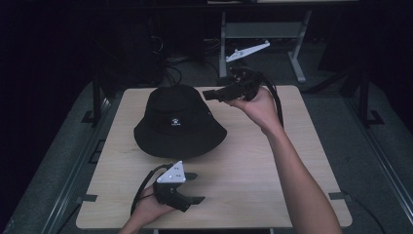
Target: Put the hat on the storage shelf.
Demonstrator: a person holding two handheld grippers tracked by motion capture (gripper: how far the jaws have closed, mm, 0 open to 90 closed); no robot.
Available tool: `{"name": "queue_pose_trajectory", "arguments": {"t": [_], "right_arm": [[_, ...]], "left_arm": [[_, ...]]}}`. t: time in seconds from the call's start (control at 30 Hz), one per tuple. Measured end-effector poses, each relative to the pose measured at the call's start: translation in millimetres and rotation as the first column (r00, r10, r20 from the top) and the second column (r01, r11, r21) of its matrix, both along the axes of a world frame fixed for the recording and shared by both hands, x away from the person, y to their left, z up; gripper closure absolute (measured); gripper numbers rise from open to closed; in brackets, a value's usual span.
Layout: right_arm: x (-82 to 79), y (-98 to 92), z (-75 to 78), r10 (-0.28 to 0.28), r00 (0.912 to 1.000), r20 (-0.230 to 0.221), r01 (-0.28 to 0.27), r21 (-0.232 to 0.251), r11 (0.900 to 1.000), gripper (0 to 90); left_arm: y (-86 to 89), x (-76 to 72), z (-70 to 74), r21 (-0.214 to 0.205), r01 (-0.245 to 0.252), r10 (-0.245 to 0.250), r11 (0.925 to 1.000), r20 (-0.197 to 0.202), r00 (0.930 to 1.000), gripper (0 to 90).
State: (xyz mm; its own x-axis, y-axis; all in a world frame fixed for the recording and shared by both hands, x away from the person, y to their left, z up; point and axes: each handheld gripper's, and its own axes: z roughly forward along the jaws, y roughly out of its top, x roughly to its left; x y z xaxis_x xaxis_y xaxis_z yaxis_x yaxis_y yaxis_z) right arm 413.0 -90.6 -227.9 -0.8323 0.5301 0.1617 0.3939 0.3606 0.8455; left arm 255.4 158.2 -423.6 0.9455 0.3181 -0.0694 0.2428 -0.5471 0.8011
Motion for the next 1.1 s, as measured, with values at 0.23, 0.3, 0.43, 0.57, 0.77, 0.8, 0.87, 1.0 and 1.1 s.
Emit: {"name": "queue_pose_trajectory", "arguments": {"t": [0.23, 0.3, 0.43, 0.57, 0.77, 0.8, 0.87, 1.0, 1.1], "right_arm": [[-7.4, -16.4, -5.3, -0.015, 0.9999, 0.001, 0.015, 0.013, 0.9998, 23.0], [-10.4, -23.9, -10.1, -0.024, 0.9997, -0.008, 0.025, 0.012, 0.9996, 22.4], [-12.6, -30.8, -16.6, -0.029, 0.9993, -0.025, 0.029, 0.01, 0.9995, 22.4], [-18.0, -40.8, -25.1, -0.041, 0.9983, -0.042, 0.042, 0.012, 0.9991, 21.9], [-24.8, -55.7, -34.1, -0.069, 0.997, -0.036, 0.07, 0.017, 0.9974, 21.2], [-24.8, -55.7, -34.1, -0.069, 0.997, -0.036, 0.07, 0.017, 0.9974, 21.2], [-29.1, -61.5, -37.9, -0.074, 0.9964, -0.04, 0.075, 0.016, 0.9971, 21.2], [-35.2, -69.1, -42.7, -0.079, 0.996, -0.043, 0.079, 0.017, 0.9967, 21.1], [-38.2, -71.9, -44.5, -0.083, 0.9952, -0.051, 0.084, 0.016, 0.9963, 21.0]], "left_arm": [[1.4, 0.4, -0.2, -0.003, -0.008, 0.008, 1.0, -0.007, 0.9999, 22.0], [0.4, 0.1, -1.3, -0.003, -0.006, 0.006, 1.0, 0.001, 1.0, 22.0], [-0.1, -0.1, -1.9, 0.001, -0.005, 0.005, 1.0, -0.002, 1.0, 22.0], [0.4, -0.1, -2.3, -0.01, -0.01, 0.01, 0.9999, -0.004, 0.9999, 22.0], [1.4, 0.0, -2.6, -0.007, -0.007, 0.007, 0.9999, -0.006, 1.0, 21.9], [1.4, 0.0, -2.6, -0.007, -0.007, 0.007, 0.9999, -0.006, 1.0, 21.7], [2.1, 0.4, -3.0, -0.004, -0.004, 0.004, 1.0, -0.002, 1.0, 21.7], [2.8, 0.9, -3.1, -0.007, -0.01, 0.01, 0.9999, -0.009, 0.9999, 21.7], [3.2, 0.9, -2.8, -0.006, -0.012, 0.012, 0.9999, -0.01, 0.9999, 21.7]]}}
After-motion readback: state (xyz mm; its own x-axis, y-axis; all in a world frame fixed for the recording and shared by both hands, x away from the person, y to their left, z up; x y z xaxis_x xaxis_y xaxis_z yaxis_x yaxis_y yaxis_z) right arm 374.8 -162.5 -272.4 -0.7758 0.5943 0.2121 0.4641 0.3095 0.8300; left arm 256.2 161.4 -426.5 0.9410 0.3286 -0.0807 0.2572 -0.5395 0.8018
